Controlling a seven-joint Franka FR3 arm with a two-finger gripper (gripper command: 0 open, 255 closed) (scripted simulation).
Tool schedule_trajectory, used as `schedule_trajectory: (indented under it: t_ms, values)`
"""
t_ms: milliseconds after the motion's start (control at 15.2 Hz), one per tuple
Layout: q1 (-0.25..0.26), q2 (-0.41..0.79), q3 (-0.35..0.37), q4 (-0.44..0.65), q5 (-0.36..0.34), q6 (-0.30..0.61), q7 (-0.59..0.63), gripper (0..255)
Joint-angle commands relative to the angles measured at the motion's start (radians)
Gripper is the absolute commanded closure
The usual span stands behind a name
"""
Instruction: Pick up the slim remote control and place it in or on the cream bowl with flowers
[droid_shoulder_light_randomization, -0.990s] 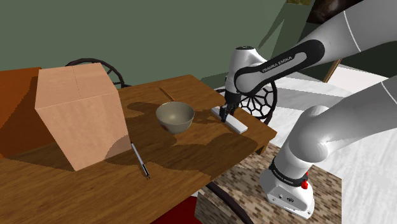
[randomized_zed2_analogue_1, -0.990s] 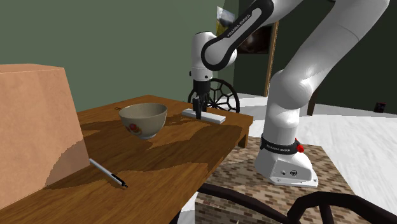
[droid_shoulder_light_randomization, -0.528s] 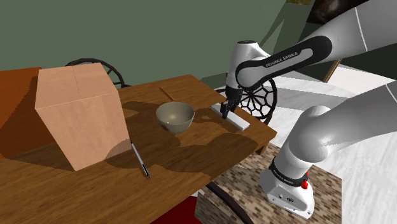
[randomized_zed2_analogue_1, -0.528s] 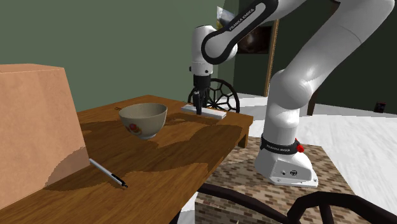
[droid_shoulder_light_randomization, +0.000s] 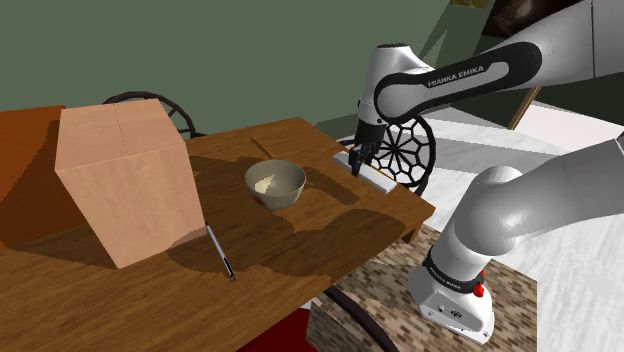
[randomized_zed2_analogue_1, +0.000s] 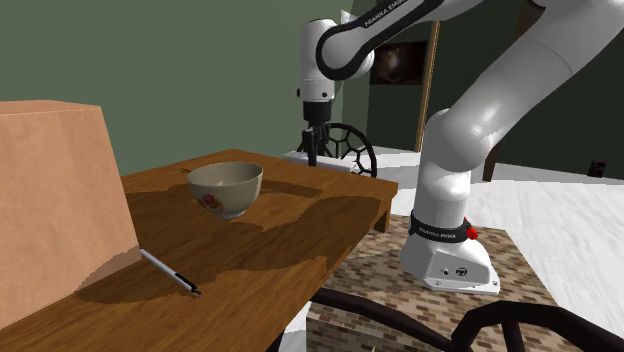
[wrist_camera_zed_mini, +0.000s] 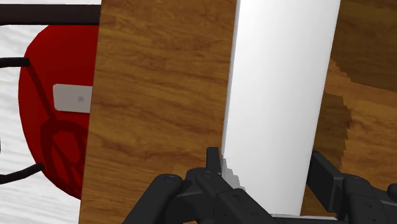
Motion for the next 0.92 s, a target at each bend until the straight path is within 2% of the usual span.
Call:
schedule_trajectory:
  t_ms: [0, 858]
  values:
    - [0.0, -0.014, 0.002, 0.017, 0.002, -0.031, -0.001, 255]
    - [0.005, -0.07, 0.016, 0.161, 0.016, -0.231, -0.006, 255]
